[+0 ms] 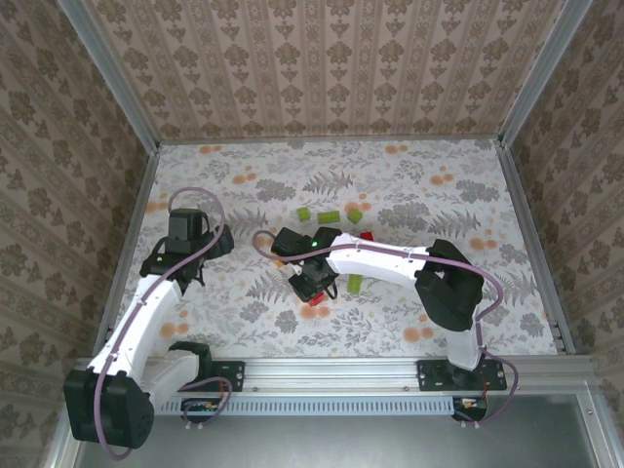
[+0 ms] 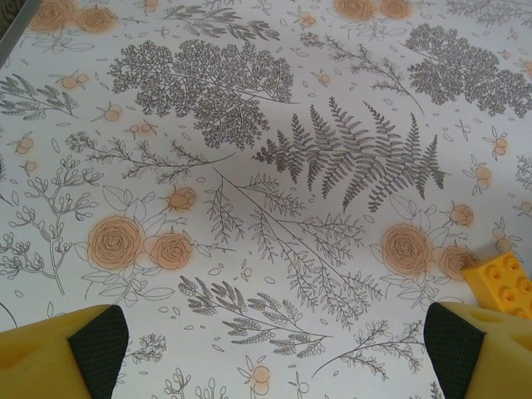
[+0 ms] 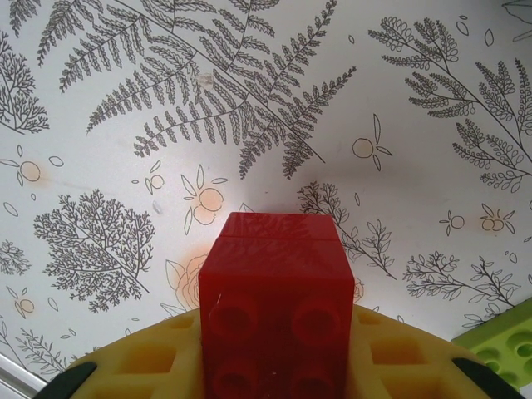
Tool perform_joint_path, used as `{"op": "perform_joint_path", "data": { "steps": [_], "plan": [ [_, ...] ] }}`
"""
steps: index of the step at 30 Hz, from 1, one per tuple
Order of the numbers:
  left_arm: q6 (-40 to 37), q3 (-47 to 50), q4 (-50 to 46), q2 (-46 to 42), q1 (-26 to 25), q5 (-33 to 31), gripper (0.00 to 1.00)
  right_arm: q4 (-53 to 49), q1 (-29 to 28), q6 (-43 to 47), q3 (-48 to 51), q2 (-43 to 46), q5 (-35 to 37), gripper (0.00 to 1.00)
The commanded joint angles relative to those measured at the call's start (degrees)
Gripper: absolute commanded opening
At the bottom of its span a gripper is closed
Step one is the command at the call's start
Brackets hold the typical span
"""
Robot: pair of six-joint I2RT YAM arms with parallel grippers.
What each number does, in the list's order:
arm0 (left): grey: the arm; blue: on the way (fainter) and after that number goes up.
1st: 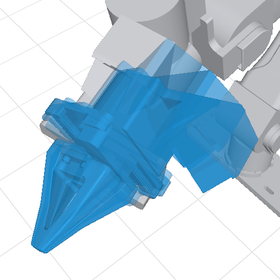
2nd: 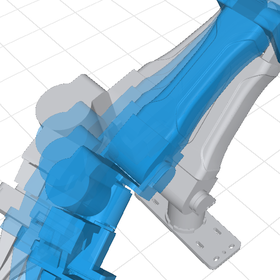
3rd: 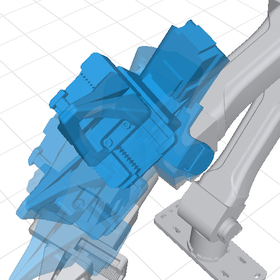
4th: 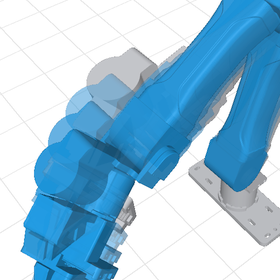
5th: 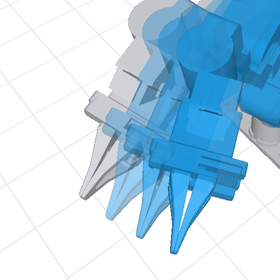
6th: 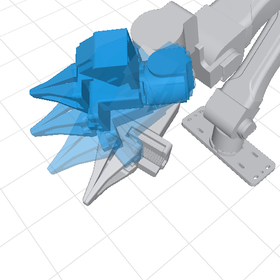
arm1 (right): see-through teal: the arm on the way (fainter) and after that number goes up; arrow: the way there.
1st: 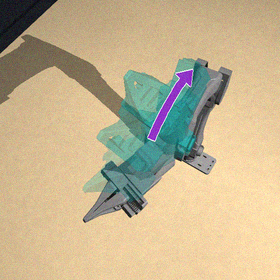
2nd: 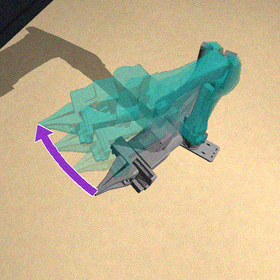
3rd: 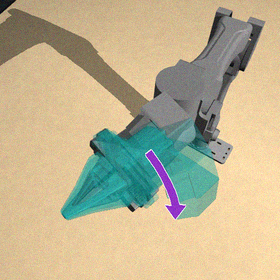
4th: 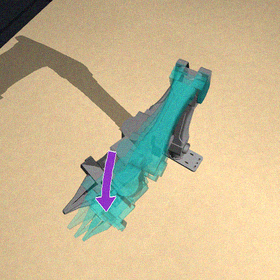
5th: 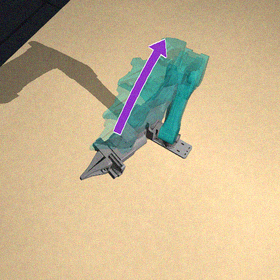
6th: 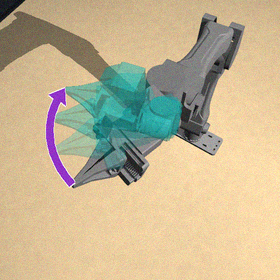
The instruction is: Assemble a carrot with lego
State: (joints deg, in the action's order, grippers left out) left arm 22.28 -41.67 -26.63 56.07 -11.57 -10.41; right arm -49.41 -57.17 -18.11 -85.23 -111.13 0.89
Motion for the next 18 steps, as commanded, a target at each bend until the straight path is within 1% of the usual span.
{"op": "perform_joint_path", "data": {
  "steps": [1, 4, 9, 18],
  "plan": [
    [-0.85, -2.06, -0.35, 0.37, -0.35, -0.94, 0.95, -5.86, -0.48, 2.78, 2.8, -4.92, -0.59, 0.25],
    [-0.87, -2.15, -0.43, 0.35, -0.36, -0.99, 0.95, -7.55, -0.53, 5.62, -0.6, -3.55, 0.43, 0.25],
    [-0.92, -2.15, -0.53, 0.4, -0.41, -1.09, 0.95, -11.05, -0.49, 8.51, -5.17, -4.78, 1.71, 0.26],
    [-0.95, -2.23, -0.45, 0.35, -0.47, -1.03, 0.95, -10.94, -0.49, 11.4, -6.61, -6.2, 0.31, 0.27]
  ]
}}
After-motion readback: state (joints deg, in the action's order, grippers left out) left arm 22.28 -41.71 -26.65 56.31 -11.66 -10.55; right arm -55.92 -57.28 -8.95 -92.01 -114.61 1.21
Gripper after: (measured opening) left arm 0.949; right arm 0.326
